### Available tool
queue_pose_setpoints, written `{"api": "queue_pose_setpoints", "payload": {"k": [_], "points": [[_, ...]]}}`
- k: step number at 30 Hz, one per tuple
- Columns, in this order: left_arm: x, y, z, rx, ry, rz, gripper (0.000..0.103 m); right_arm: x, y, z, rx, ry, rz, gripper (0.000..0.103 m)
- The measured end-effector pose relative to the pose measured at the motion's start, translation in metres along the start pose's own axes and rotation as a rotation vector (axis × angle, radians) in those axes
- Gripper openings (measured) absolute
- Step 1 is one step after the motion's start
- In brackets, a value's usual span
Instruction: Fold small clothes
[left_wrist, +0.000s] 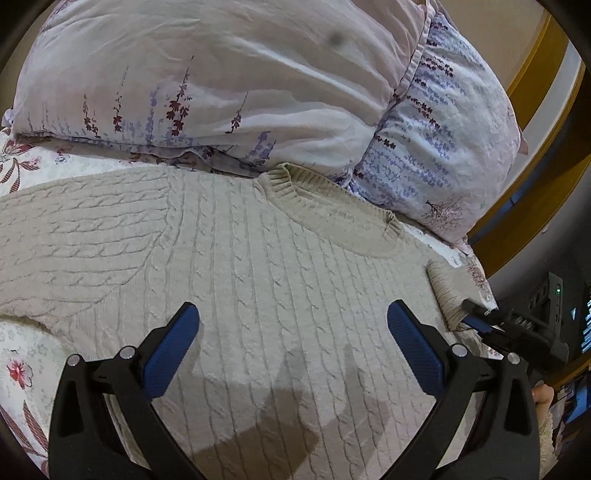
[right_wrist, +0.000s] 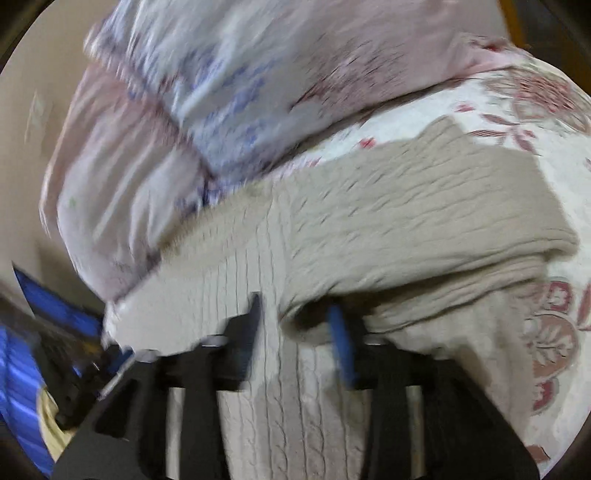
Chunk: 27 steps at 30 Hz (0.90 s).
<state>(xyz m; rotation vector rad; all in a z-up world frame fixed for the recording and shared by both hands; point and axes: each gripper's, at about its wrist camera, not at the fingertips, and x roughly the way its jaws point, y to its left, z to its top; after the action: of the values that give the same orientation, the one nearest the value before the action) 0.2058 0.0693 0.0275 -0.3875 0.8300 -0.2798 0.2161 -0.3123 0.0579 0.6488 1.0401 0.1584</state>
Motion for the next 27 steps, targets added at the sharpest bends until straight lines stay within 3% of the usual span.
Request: {"api": "queue_pose_setpoints", "payload": {"k": [8, 10, 13, 15, 19, 21, 23, 24, 27], "points": [[-0.001, 0.006, 0.001, -0.037, 0.005, -0.043, 0.101, -0.012, -0.051, 0.018, 0.215, -0.121, -0.101, 0.047], [-0.002, 0.009, 0.002, -0.056, 0.004, -0.059, 0.101, -0.01, -0.055, 0.02, 0.227, -0.136, -0.131, 0.036], [-0.003, 0.015, 0.004, -0.087, 0.005, -0.083, 0.101, -0.009, -0.04, 0.026, 0.154, -0.179, -0.22, 0.019], [-0.004, 0.018, 0.005, -0.108, 0.006, -0.1, 0.101, -0.011, -0.011, 0.029, 0.05, -0.224, -0.257, 0.015], [-0.004, 0.026, 0.006, -0.169, 0.016, -0.157, 0.101, -0.01, 0.068, 0.017, -0.208, -0.269, -0.171, 0.014], [-0.002, 0.028, 0.006, -0.199, 0.028, -0.188, 0.101, 0.007, 0.102, 0.004, -0.334, -0.2, -0.106, 0.015], [0.001, 0.031, 0.005, -0.231, 0.044, -0.216, 0.101, 0.049, 0.136, -0.021, -0.472, -0.007, -0.047, 0.023], [0.002, 0.032, 0.005, -0.238, 0.049, -0.221, 0.101, 0.061, 0.142, -0.03, -0.501, 0.055, -0.029, 0.033], [0.006, 0.032, 0.004, -0.259, 0.073, -0.237, 0.098, 0.091, 0.149, -0.059, -0.568, 0.185, -0.017, 0.038]]}}
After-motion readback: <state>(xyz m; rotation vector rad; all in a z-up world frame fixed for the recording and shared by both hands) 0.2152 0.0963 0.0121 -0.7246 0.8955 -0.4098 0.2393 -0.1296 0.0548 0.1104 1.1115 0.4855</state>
